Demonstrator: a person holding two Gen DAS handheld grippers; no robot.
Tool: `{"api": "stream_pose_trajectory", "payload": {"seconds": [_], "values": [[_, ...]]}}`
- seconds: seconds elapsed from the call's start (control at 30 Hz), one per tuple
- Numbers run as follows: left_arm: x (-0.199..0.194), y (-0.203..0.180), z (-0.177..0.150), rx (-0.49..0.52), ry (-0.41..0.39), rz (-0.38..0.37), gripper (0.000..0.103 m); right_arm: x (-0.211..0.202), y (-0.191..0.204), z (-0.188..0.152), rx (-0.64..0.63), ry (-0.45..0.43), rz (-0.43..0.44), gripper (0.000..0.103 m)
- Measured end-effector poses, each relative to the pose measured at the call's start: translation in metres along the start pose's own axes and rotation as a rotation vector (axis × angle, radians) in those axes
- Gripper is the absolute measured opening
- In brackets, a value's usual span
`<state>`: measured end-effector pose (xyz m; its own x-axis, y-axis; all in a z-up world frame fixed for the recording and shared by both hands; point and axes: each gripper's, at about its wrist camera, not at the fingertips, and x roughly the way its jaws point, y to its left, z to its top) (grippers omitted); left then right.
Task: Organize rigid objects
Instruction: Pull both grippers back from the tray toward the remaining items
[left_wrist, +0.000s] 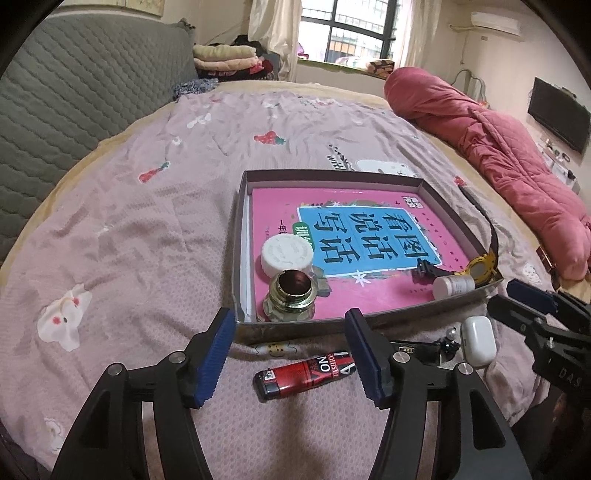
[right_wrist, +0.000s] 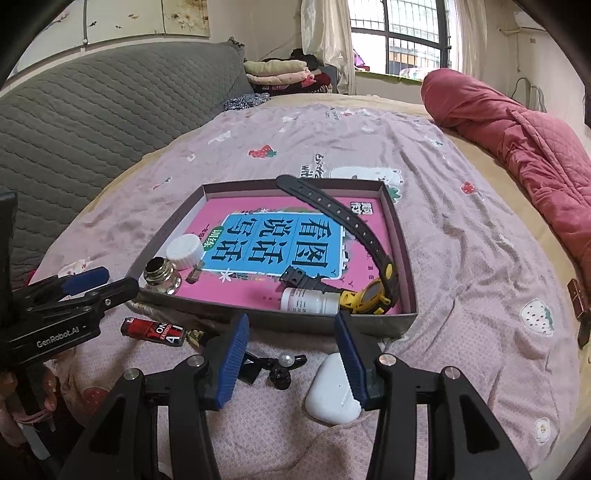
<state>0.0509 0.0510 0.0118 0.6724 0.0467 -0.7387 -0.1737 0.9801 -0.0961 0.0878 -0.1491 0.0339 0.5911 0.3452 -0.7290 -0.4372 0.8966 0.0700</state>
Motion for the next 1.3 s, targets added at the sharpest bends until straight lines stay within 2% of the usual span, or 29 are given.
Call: {"api": "stream_pose_trajectory", "payload": {"seconds": [0.33,0.73,1.3], "values": [[-0.014,0.012,-0.001,-0.022,-0.007,0.026,0.064,-0.013,-0.005,0.003,-0.005,-0.025,-0.001,0.05],[-0.028,-0.009,-0.019,0.05,0.016,0.028,0.064,-0.022,-0.007,-0.001,0.002,-0.038,0.01,0.05],[-0.045,-0.011,-0.026,0.063,0.026,0.01,0.064,-0.039,-0.002,-0.01,-0.04,-0.038,0.022,0.053]]}}
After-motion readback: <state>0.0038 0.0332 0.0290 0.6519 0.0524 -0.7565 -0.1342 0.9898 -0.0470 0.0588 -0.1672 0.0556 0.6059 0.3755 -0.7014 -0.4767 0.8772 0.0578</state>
